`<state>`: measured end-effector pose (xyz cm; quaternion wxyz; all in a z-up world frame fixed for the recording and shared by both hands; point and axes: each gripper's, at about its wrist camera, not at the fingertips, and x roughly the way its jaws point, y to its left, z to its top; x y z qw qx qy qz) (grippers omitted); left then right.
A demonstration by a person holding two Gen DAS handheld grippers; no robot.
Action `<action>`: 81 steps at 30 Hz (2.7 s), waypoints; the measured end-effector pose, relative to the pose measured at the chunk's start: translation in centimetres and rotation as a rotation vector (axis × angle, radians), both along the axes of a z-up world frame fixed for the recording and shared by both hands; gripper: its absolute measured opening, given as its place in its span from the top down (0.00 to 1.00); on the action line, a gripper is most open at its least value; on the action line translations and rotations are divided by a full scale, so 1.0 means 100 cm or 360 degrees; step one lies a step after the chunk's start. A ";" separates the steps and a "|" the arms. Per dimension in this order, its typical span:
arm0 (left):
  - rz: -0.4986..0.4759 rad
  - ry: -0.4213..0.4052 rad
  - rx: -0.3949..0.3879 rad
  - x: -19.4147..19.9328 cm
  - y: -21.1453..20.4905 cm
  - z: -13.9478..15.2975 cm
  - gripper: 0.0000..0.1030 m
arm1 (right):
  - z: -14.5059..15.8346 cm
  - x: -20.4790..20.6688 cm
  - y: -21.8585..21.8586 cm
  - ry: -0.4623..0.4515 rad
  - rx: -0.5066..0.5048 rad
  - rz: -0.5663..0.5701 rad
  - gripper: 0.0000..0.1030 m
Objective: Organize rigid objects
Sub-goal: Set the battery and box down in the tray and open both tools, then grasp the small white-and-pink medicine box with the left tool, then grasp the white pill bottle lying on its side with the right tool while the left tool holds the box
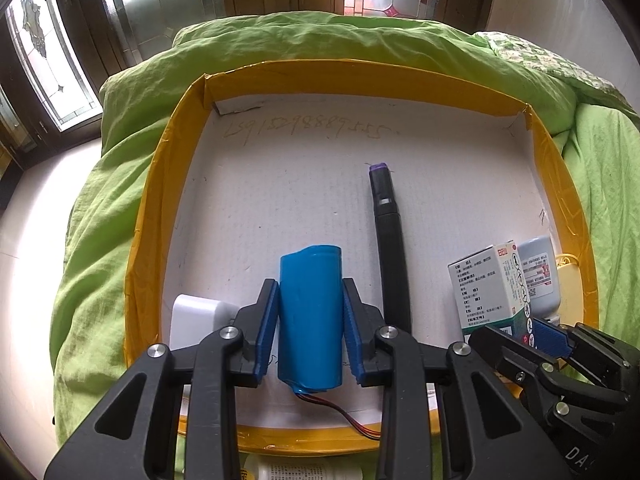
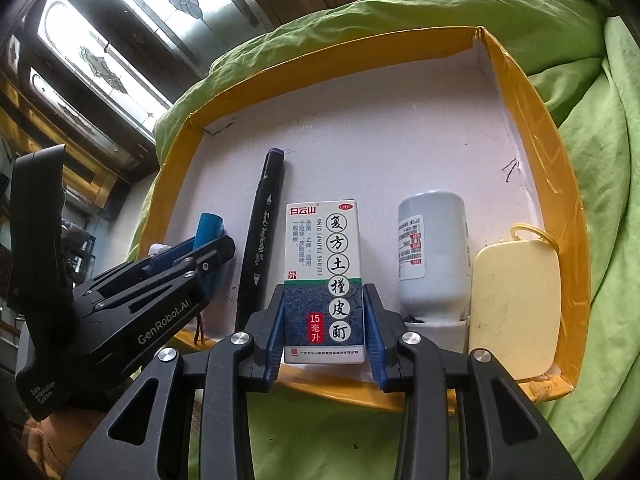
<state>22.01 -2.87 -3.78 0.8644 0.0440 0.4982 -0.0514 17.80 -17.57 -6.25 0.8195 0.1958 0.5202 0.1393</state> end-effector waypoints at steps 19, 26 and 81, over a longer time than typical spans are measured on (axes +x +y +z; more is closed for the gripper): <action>-0.0134 -0.0265 -0.0021 -0.088 -0.002 0.053 0.37 | 0.059 -0.045 -0.043 -0.0210 0.0131 -0.0180 0.38; -0.0079 -0.0158 -0.0149 -0.146 0.000 0.037 0.32 | 0.070 -0.075 -0.053 -0.0237 0.0050 -0.0189 0.22; 0.0034 0.0127 -0.0503 -0.205 0.010 -0.005 0.61 | -0.016 -0.139 -0.035 0.0344 -0.0253 0.0191 0.14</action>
